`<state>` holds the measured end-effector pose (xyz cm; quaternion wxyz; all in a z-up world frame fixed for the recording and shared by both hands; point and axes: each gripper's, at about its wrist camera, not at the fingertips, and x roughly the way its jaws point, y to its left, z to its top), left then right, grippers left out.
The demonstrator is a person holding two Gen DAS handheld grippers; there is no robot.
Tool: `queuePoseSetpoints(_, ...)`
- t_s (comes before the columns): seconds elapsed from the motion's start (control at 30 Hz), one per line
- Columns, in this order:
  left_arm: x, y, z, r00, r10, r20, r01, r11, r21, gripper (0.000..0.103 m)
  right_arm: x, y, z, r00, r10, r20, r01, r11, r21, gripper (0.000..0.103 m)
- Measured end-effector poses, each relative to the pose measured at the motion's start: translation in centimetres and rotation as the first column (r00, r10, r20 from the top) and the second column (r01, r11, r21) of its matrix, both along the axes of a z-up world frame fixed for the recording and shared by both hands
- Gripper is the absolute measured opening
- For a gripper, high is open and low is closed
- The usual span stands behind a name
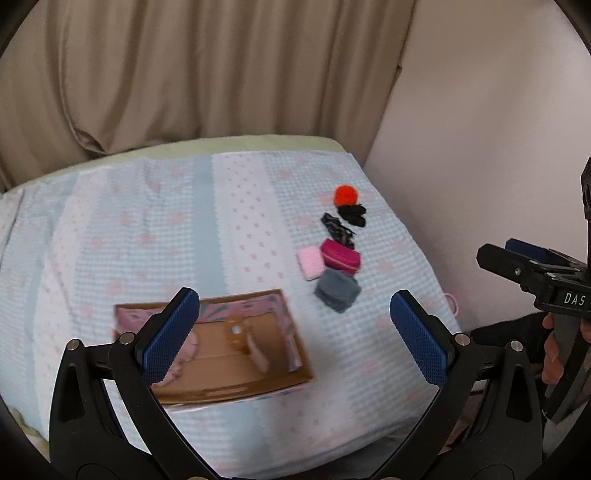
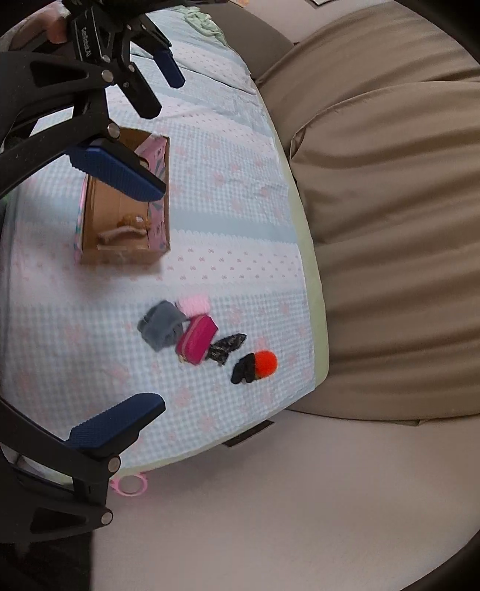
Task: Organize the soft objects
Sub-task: 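Grasp the grey sock ball with the left tool while the right tool grasps the magenta pouch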
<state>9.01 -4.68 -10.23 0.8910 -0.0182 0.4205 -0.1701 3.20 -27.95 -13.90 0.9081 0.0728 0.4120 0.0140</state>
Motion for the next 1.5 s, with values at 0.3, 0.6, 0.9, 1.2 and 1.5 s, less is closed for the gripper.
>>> queuePoseSetpoints(0.3,3.3,-9.0,-3.4,0.994,0.049,-0.096,-0.051,0.999,-0.017,0.103,6.2,-6.7,-2.8,0.986,0.163,-0.036,-0.162,0.987,0.023,0.103)
queuePoseSetpoints(0.6,8.0,-14.5,-10.5,0.957,0.113,-0.268,-0.131,0.99,-0.049,0.103,14.6,-9.9,-9.5,0.939,0.311,-0.151,-0.305,0.95,0.063,0.103)
queuePoseSetpoints(0.9,12.8,-18.4,-20.0,0.901,0.106,-0.421,-0.102,0.994,0.03,0.103,22.7,-9.3,-20.1,0.832,0.444,-0.332,-0.413,0.896,0.163,0.103)
queuePoseSetpoints(1.2,16.3,-20.5,-27.7,0.849,0.089,-0.52,-0.065,0.996,0.065,0.102,27.2,-8.1,-28.5,0.74,0.492,-0.458,-0.441,0.87,0.221,0.102)
queuePoseSetpoints(1.5,17.8,-21.7,-32.5,0.814,0.074,-0.576,-0.062,0.997,0.042,0.089,29.6,-6.8,-31.7,0.684,0.533,-0.498,-0.477,0.843,0.248,0.083)
